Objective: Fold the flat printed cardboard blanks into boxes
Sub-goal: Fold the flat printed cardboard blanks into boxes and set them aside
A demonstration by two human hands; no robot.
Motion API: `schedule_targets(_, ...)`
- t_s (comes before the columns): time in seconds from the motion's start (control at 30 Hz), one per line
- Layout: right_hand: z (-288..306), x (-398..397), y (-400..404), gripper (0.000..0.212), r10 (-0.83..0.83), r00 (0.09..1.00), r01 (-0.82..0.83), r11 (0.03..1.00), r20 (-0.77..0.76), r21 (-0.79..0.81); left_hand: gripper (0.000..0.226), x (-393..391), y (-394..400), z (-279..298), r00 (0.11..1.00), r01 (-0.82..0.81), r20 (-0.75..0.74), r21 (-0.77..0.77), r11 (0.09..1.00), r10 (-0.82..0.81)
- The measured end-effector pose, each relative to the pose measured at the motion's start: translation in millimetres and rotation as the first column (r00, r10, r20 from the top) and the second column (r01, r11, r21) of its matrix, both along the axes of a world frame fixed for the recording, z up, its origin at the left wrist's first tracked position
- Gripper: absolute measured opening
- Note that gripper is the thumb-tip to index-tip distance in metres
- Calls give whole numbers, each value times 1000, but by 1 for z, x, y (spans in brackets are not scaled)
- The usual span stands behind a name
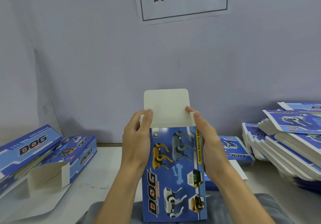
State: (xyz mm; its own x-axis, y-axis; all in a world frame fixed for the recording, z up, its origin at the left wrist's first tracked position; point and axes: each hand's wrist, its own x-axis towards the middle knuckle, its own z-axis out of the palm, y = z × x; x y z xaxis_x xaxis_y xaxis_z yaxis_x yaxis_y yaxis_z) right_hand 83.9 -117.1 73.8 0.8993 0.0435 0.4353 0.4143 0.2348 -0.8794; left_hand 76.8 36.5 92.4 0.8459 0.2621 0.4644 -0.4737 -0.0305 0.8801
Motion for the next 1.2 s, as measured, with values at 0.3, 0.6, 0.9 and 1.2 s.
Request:
schedule_targets(0.3,3,-1,4,40,-83,997,82,992,-2,-101,50,0,-1,0,999,33,-34,-9,999,-34)
schedule_targets(0.6,12,1,4,25,-69,993,62,995,-95,-77,21,1,4,2,995,57,-92,91,994,-49)
schedule_targets(0.9,4,0,-7,26,-20,998,29,991,65,-129,20,4,3,-2,994,76,-80,18,997,-74)
schedule_targets(1.2,-1,3,-2,27,-20,995,31,994,98,-109,33,1,3,0,981,189,50,10,982,-189)
